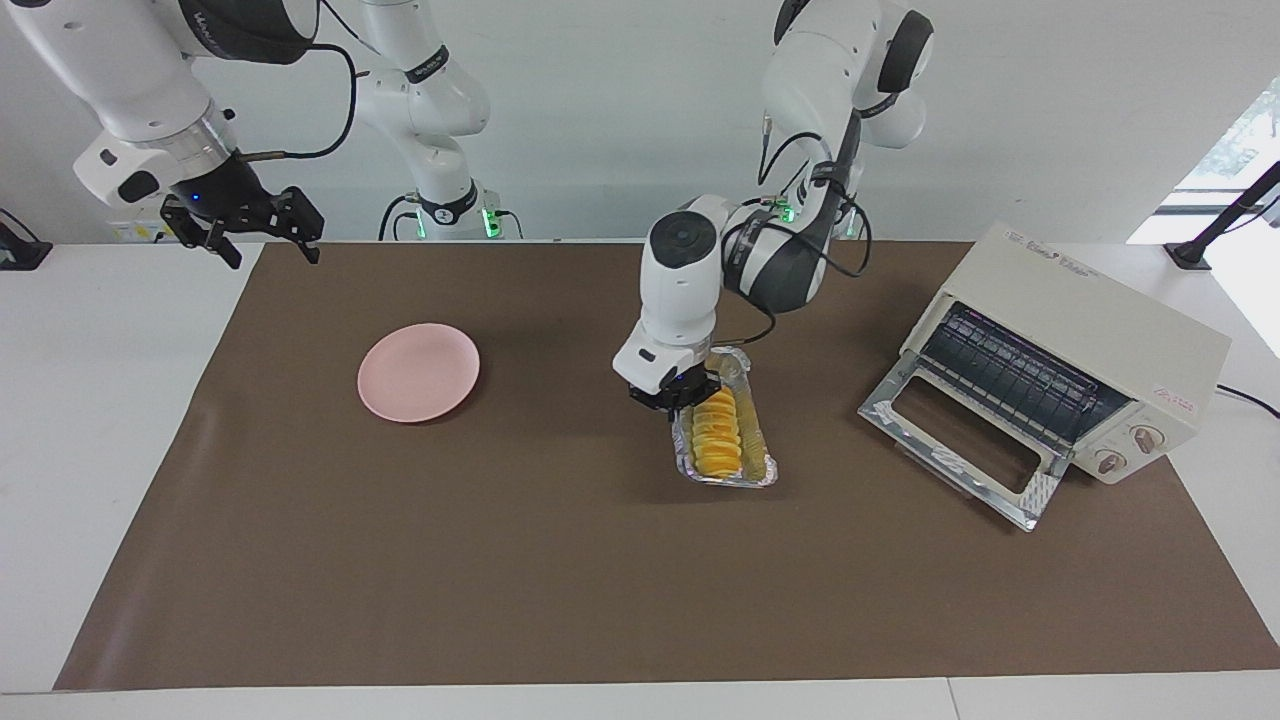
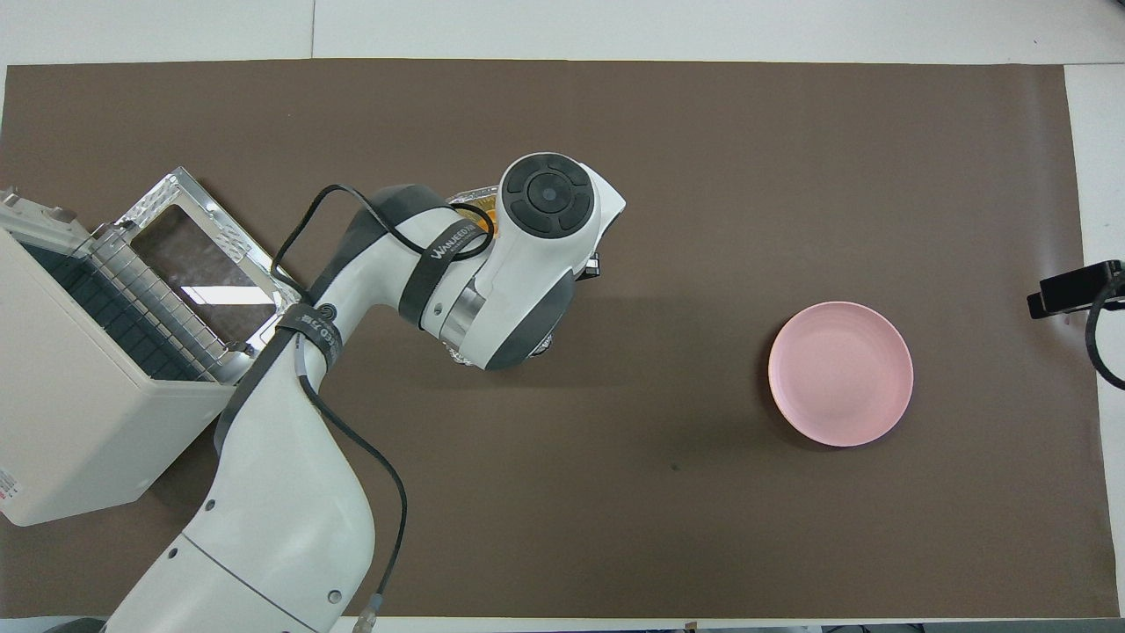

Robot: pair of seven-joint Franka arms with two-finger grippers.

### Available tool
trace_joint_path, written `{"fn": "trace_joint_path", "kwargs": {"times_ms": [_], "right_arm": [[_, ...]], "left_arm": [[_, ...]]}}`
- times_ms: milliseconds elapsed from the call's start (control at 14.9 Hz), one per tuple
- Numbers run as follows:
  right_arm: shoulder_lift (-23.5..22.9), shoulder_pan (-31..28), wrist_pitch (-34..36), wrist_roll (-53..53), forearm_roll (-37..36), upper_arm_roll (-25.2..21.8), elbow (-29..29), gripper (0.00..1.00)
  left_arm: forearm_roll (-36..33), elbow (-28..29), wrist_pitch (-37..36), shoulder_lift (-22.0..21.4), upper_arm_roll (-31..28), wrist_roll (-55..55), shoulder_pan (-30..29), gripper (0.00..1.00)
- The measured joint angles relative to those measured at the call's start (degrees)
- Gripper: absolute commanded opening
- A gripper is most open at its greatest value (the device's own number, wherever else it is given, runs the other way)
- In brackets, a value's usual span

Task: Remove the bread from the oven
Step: 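Pull the foil tray out of the oven onto the table with the left gripper, then release the tray with the left gripper while the right gripper reaches it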

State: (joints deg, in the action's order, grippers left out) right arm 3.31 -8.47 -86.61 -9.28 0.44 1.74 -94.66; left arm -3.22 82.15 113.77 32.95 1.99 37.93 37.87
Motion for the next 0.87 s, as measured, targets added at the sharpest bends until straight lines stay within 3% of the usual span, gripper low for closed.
{"fn": "trace_joint_path", "kwargs": {"times_ms": [134, 202, 269, 605, 874], "right_arm": [[0.0, -0.01, 0.01, 0.0, 0.0, 0.0, 0.0, 1.0], [0.0, -0.02, 0.04, 0.0, 0.0, 0.0, 0.0, 1.0], [0.0, -0.03, 0.06, 0.0, 0.0, -0.01, 0.0, 1.0], [0.0, 0.18, 0.09, 0.0, 0.01, 0.24, -0.15, 1.0], [-0.02, 4.29, -1.09, 4.38, 0.21, 0.6, -0.74, 1.0]], "left_arm": [[0.0, 0.44, 0.0, 1.36, -0.03, -0.07, 0.15, 0.01], [0.06, 0.64, -0.04, 1.47, -0.1, -0.05, 0.15, 0.72], [0.15, 0.57, -0.06, 1.41, -0.22, 0.15, 0.13, 1.0], [0.22, -1.19, -1.58, -0.3, -2.59, 6.38, -0.14, 1.0], [0.2, -2.66, -14.48, -10.71, -4.06, 7.43, -7.57, 1.0]]}}
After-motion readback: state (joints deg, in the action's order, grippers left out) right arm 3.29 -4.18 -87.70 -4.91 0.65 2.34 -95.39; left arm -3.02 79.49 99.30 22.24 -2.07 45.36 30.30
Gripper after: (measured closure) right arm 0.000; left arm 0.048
